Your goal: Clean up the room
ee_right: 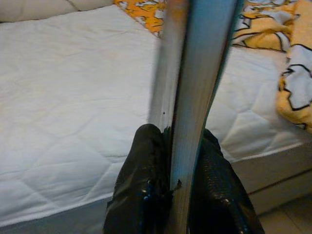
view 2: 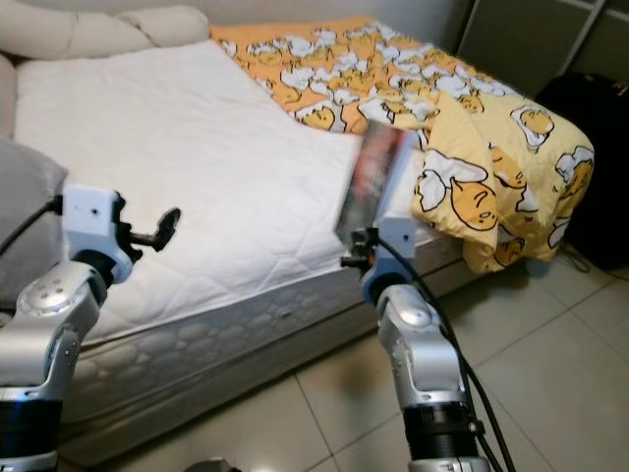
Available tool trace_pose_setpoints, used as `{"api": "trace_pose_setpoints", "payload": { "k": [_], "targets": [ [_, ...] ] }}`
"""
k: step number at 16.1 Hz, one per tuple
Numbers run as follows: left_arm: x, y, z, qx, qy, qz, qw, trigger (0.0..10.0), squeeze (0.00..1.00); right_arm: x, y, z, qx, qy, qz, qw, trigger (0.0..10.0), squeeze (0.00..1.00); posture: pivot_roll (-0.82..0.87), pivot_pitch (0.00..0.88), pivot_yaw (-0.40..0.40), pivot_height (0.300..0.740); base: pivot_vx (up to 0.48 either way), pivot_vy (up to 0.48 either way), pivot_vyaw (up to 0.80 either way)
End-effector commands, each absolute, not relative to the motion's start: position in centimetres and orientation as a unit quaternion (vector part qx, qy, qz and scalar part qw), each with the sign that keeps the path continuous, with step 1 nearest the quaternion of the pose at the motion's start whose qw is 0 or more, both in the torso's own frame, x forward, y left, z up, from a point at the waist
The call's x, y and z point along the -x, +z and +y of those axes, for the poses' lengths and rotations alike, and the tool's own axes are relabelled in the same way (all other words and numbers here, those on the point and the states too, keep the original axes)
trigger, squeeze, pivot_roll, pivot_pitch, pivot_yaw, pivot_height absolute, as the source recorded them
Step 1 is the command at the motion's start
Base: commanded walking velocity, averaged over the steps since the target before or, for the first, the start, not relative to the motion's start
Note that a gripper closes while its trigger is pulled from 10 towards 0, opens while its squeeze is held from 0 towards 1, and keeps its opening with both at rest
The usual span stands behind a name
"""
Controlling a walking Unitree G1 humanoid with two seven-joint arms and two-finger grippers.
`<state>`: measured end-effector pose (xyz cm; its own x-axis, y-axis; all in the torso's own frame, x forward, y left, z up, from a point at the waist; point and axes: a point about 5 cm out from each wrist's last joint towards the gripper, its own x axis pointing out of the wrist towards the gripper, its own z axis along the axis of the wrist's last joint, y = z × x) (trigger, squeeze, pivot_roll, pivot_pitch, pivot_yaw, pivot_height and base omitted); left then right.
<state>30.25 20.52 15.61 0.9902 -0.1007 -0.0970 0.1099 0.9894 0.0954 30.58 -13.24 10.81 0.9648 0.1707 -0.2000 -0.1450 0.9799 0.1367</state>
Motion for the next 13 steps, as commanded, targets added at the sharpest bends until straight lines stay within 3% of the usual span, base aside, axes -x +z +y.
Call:
{"api": "trace_pose_setpoints", "payload": {
  "k": [1,6,13],
  "targets": [
    [-30.39,15.94,20.17,-0.049,-0.057,0.035,0.997,10.0,0.0,-30.97,11.95,-13.69,-0.05,0.076,0.084,0.992,10.0,0.0,0.05,0.0,-0.022,0.74,0.0,0.0,0.0],
    [-30.36,15.91,20.68,-0.05,-0.051,0.035,0.997,10.0,0.0,-30.93,11.87,-13.59,-0.04,0.084,0.088,0.992,10.0,0.0,0.05,0.0,-0.021,0.74,0.228,0.0,0.0],
    [-30.36,15.9,20.58,-0.049,-0.054,0.036,0.997,10.0,0.0,-30.92,11.79,-13.6,-0.033,0.088,0.093,0.991,10.0,0.0,0.05,0.0,-0.021,0.74,0.306,0.0,0.6]
  ]
}}
